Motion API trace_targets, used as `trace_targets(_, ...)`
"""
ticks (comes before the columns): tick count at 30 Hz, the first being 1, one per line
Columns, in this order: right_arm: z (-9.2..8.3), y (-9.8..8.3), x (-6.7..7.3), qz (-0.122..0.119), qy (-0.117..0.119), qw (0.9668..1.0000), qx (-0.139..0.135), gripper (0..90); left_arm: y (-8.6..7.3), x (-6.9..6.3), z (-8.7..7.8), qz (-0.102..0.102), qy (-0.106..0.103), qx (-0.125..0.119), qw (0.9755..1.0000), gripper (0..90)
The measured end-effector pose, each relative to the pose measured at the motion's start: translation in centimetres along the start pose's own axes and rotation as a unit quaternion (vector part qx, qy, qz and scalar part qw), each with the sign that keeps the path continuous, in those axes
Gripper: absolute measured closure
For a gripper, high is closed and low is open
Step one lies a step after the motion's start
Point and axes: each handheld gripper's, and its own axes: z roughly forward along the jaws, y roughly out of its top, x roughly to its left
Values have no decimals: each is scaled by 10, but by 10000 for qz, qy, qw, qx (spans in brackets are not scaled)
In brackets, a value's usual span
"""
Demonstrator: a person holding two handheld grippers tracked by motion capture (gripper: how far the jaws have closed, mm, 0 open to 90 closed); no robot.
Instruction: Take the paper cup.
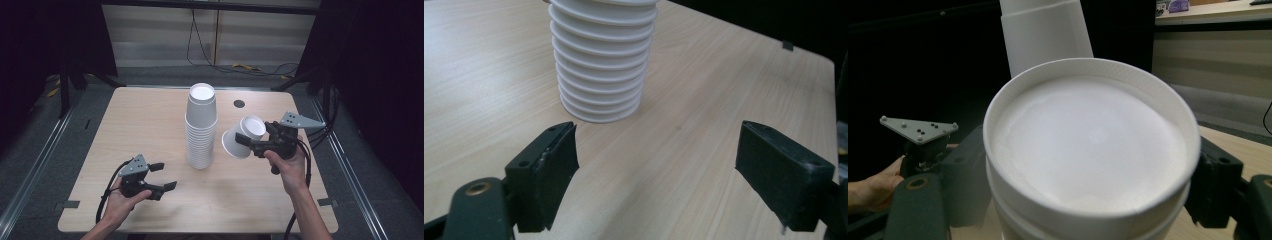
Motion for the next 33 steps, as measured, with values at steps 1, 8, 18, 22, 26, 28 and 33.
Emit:
trace_targets(1,2,-2,1,-6,25,10000,11,217,1,0,1,-20,-60,-16,10000,175)
trace_targets(8,16,-18,6,-58,187,9992,355,217,6,7,6,-288,-202,-102,9993,175)
trace_targets(18,31,-36,13,-14,460,9970,619,217,20,3,16,-178,-322,-119,9993,175)
trace_targets(22,34,-42,18,-25,541,9962,676,218,27,-3,19,64,-307,-107,9995,175)
trace_targets(26,38,-47,20,37,643,9954,714,218,33,-6,23,88,-411,-142,9990,174)
trace_targets(28,39,-49,22,36,682,9949,746,218,37,-8,24,93,-459,-202,9987,174)
trace_targets(33,43,-55,24,75,743,9941,786,218,39,-17,25,339,-649,-323,9968,157)
